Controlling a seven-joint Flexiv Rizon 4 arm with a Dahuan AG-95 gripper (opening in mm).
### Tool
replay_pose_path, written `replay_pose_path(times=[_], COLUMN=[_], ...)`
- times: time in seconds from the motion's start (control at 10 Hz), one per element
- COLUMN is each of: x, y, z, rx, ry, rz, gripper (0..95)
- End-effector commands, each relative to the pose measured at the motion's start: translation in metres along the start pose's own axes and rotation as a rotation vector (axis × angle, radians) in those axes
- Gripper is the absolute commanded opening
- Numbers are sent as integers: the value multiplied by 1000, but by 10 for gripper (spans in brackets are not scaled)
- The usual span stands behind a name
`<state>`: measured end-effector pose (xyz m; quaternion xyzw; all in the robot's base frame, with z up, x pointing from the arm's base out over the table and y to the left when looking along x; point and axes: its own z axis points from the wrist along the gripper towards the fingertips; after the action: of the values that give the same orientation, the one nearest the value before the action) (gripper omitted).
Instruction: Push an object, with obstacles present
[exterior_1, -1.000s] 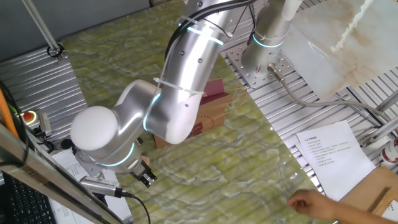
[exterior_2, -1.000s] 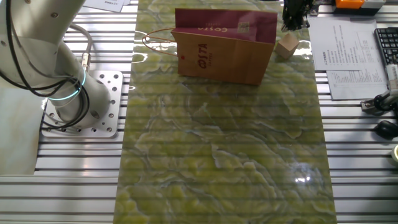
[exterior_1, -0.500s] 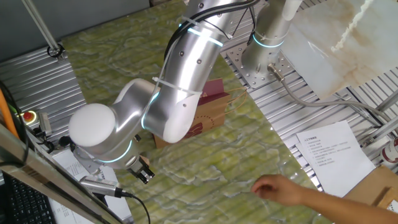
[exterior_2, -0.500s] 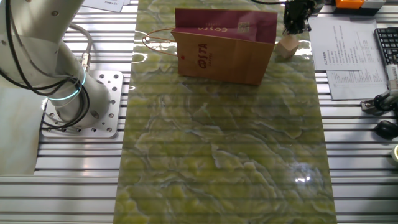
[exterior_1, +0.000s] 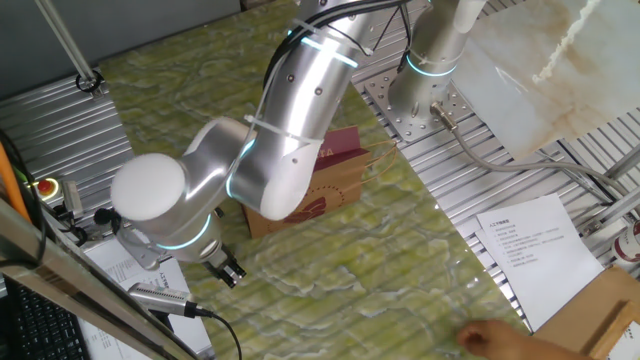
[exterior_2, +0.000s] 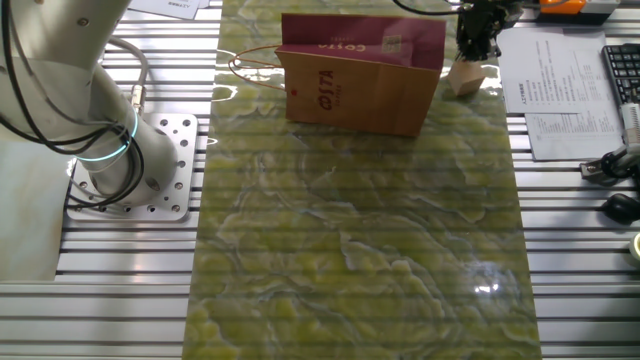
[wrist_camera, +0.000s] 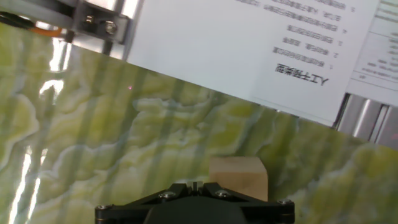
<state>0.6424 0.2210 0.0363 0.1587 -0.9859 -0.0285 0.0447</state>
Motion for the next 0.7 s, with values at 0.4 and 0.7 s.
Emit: replay_pose_path(times=[0.4,0.7], x=[2,4], y=[-5,-8], z=[-2,-3], rx=[15,17], ry=[-19,-22], rz=[15,17], gripper=[0,0])
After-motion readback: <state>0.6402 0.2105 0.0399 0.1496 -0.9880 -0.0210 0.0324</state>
